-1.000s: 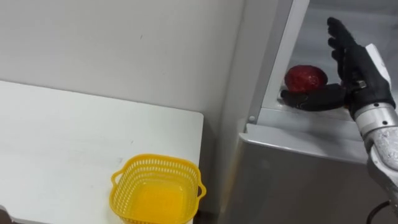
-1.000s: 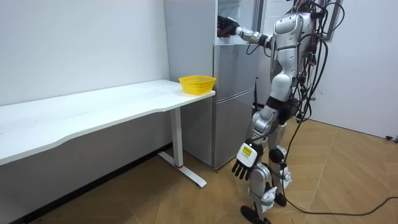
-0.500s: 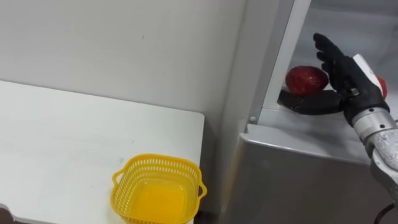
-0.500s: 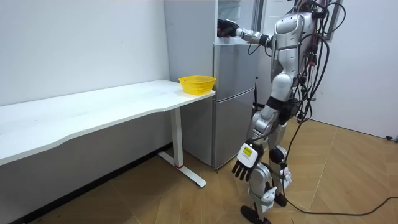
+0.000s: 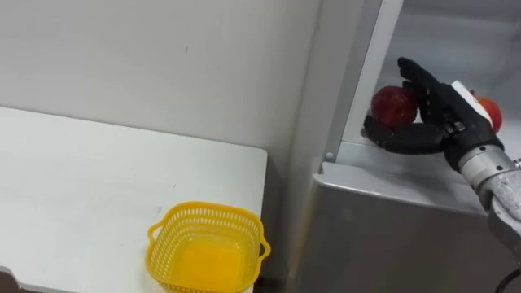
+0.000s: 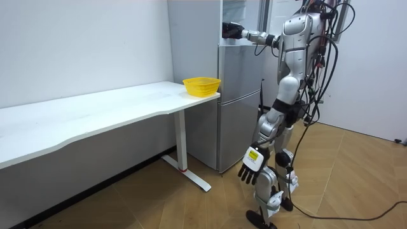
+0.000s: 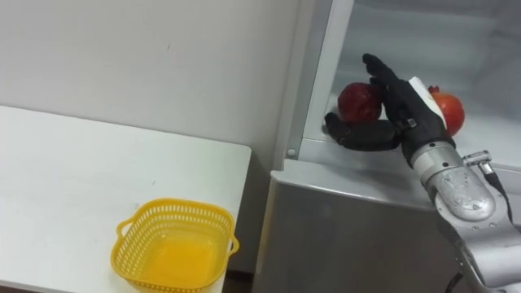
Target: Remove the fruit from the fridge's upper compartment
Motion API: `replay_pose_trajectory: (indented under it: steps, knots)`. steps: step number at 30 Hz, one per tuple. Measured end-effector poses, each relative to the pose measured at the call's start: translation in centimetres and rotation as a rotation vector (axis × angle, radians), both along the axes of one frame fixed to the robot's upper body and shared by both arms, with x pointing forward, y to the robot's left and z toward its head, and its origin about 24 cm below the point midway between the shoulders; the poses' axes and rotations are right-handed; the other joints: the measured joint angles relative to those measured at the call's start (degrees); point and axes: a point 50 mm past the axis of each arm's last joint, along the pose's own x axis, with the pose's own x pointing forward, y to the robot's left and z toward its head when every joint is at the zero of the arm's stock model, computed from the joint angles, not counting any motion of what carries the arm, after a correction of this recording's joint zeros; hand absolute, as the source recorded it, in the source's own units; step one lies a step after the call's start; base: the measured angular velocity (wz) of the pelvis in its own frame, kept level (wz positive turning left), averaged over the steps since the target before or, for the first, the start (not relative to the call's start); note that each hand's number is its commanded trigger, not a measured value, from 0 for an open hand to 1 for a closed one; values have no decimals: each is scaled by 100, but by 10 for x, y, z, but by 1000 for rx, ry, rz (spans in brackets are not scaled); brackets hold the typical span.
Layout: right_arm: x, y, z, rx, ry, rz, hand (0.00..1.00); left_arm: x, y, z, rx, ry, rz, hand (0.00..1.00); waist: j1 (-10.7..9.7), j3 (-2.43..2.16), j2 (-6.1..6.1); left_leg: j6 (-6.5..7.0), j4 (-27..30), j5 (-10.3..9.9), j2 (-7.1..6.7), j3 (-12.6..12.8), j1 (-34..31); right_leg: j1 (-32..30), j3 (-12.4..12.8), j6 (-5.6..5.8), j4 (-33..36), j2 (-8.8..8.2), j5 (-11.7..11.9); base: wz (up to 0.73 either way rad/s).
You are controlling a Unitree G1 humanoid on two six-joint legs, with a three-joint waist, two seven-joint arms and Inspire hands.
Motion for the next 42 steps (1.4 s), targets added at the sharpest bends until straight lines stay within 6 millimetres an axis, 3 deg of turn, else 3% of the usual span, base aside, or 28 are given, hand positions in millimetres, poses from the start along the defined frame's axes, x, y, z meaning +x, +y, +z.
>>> replay_pose_trajectory:
  steps: [1, 3, 14, 26, 34, 42]
  knots:
    - [1, -1, -2, -2, 13, 0, 28, 0, 0, 0, -4, 2, -1, 0, 3, 1, -9, 0, 0, 0, 0, 1, 9, 7, 7, 0, 0, 0, 0, 0]
    - [2, -3, -3, 2, 29, 7, 100, 0, 1, 0, -3, 2, 2, 0, 0, 22, -9, 0, 0, 0, 0, 1, 11, 12, 4, 0, -1, 0, 0, 0]
    - [8, -14, -8, 22, 87, -7, 100, 1, 6, 2, 7, 25, -21, 0, 8, 48, -36, -3, 15, -1, 2, -18, 42, 65, 20, -1, -7, 12, 0, 0]
    - [9, -17, 7, 32, 38, -21, 100, 11, 9, 3, 22, 14, -50, 0, 50, 85, 9, -2, -5, -1, 2, -33, 54, 55, 5, 0, -31, 11, 0, 0]
    - [10, -13, 6, -4, 64, 0, 100, 20, 9, 4, 30, 0, -51, 0, 173, 61, -21, -2, -54, -1, 7, -15, 123, 92, 31, 1, -101, 25, 0, -2]
    - [10, -7, 12, -9, 55, -12, 100, 19, 9, 4, 41, 1, -48, 0, 157, 29, -17, -3, -86, -1, 6, 0, 126, 64, 27, 0, -99, 30, 0, -3]
